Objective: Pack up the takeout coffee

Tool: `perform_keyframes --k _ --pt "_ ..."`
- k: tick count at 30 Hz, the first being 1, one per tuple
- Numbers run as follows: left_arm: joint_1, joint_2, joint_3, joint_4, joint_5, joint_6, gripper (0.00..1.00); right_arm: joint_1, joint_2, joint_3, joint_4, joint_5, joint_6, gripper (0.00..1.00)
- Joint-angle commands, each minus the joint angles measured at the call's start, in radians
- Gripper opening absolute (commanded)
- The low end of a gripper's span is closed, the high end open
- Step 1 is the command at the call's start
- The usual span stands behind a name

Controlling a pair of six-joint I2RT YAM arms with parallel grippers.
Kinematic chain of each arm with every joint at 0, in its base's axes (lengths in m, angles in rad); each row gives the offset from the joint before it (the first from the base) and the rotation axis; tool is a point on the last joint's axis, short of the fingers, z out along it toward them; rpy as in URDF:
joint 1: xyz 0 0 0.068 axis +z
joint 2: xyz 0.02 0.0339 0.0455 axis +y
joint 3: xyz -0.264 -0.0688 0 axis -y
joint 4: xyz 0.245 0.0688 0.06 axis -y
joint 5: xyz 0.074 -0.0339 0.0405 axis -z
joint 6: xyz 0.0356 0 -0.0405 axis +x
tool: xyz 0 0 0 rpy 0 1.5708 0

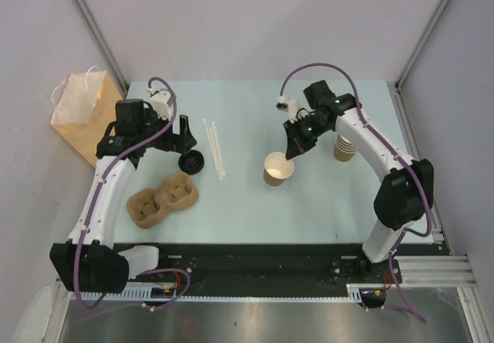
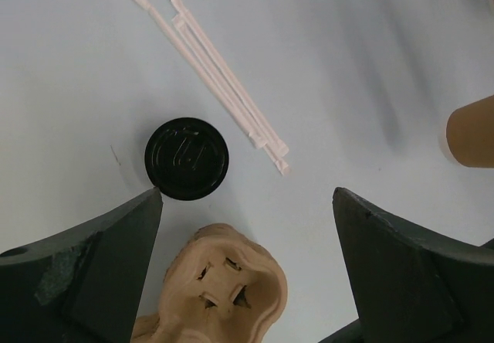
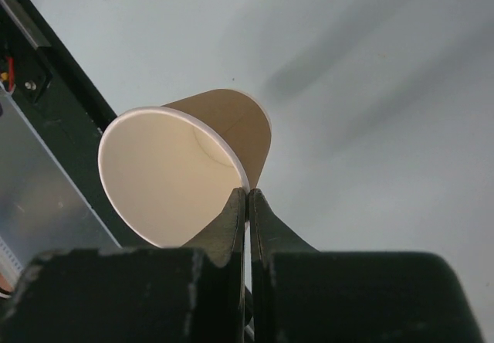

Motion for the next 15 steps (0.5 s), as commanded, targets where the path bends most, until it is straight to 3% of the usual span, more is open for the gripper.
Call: perform_keyframes --k 1,15 --pt "0.003 0.072 -0.01 0.004 -0.06 0.034 0.95 0.079 0.084 -0.007 0.113 0.076 0.028 0.0" --pt "0.003 0.14 -0.061 0.052 -0.051 0.043 0.9 0.225 0.201 -0.01 0.165 0.247 0.036 0.0"
